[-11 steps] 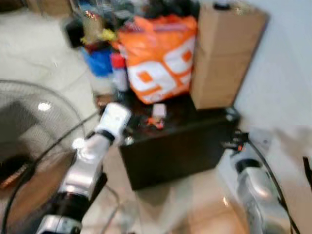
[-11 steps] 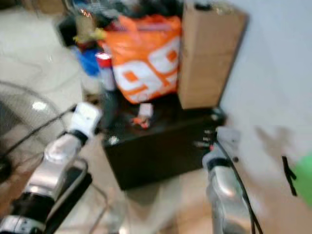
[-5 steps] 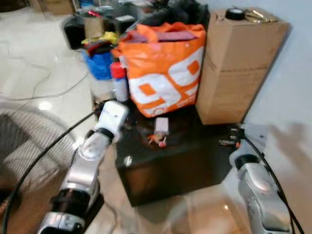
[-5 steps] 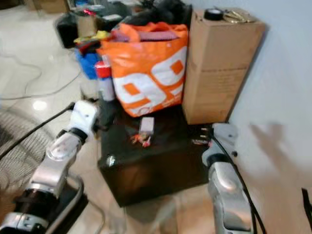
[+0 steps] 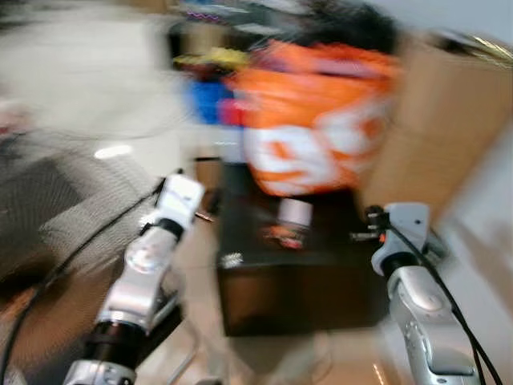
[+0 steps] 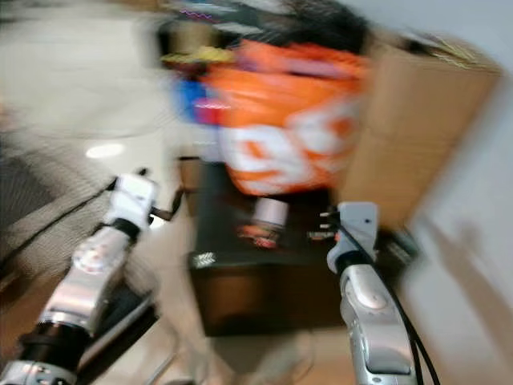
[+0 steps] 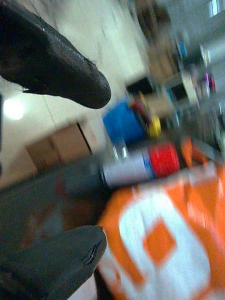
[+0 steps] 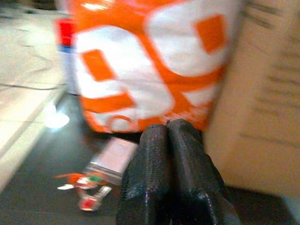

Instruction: Hang keys on a hook

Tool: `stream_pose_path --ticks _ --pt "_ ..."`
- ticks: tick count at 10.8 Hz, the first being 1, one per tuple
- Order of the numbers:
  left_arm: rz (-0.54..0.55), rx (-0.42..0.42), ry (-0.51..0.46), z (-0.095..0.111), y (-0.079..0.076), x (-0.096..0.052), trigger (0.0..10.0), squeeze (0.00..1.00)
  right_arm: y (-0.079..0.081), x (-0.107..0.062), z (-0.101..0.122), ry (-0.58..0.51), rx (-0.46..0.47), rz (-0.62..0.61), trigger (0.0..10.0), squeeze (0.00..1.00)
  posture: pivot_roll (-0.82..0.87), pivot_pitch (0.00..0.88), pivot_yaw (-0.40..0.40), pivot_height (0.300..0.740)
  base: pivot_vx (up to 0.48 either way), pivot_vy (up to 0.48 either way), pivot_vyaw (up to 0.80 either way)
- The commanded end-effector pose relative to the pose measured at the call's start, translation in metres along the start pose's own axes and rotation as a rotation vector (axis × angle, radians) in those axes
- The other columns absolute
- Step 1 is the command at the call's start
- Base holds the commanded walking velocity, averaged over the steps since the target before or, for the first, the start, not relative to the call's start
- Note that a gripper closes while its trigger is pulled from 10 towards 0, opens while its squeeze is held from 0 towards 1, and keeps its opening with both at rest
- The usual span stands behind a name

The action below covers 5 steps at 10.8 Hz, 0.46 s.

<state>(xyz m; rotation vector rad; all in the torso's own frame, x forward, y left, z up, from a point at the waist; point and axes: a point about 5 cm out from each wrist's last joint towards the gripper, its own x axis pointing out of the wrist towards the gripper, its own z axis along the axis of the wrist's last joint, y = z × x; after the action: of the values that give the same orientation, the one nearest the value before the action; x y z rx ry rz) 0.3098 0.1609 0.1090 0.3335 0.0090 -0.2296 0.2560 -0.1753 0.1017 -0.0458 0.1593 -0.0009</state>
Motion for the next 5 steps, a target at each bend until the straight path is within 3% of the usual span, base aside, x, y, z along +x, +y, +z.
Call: stream_pose_path --ticks 1,3,5 --pt "-0.019 -0.003 -0.024 0.0068 -0.0078 0.0027 10.0 0.23 -0.008 0.001 -0.0006 0.004 -0.012 -0.018 10.0 0.0 -0.07 0.0 0.011 0.74 0.0 -0.48 0.8" --pt "-0.012 0.008 -0.036 0.0081 -0.0066 0.0031 10.0 0.23 -0.0075 0.0011 -0.0018 0.011 -0.004 -0.027 10.0 0.0 -0.07 0.0 0.016 0.74 0.0 -0.452 0.0" --pt "-0.016 0.011 -0.061 0.0106 -0.0057 0.0056 10.0 0.23 -0.0091 -0.0039 -0.0063 0.021 0.042 -0.087 10.0 0.0 -0.08 0.0 0.034 0.74 0.0 0.0 0.0"
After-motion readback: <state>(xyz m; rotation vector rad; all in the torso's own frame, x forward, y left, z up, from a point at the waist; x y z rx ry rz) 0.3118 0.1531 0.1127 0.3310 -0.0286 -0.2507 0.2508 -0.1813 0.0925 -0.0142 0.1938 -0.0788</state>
